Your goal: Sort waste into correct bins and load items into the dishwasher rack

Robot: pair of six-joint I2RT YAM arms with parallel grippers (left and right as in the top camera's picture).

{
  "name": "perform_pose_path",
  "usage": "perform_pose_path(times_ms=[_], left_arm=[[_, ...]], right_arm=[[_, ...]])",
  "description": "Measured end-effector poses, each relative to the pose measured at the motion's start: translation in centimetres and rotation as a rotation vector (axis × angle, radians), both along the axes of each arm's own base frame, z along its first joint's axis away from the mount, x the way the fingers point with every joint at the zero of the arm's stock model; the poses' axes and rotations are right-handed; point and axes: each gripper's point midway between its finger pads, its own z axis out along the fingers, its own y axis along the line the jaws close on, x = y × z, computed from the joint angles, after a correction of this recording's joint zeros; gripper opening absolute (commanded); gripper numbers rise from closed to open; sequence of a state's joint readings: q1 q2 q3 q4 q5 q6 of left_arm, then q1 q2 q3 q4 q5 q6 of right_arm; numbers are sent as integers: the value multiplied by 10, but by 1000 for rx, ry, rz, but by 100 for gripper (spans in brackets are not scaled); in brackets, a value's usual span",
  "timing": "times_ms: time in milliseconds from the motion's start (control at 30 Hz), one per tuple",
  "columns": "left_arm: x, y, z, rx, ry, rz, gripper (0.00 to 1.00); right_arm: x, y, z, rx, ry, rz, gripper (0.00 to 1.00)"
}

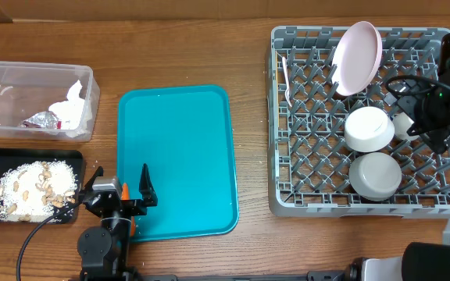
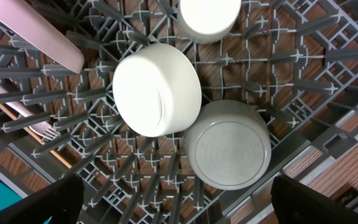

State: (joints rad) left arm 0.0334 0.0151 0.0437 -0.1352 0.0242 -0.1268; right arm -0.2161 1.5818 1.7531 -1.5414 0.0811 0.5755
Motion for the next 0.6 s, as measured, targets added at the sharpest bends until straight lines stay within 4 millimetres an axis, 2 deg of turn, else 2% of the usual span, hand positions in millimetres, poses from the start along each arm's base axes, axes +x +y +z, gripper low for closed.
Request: perform_pose_path(times_ms=[100,167,300,400,600], left_arm=[[0,0,0,0,0,0,100],[0,0,0,0,0,0,100],[0,0,0,0,0,0,100],[0,0,0,0,0,0,100],[0,0,0,0,0,0,100]], right_arm=[[-4,1,12,-10,-45,0,100],[-13,3,29,-23,-105,0,100],[-46,10,79,-63,-287,0,100],[-72,16,107,-89,-404,0,100],[-116,23,141,-135,-566,-7,100]])
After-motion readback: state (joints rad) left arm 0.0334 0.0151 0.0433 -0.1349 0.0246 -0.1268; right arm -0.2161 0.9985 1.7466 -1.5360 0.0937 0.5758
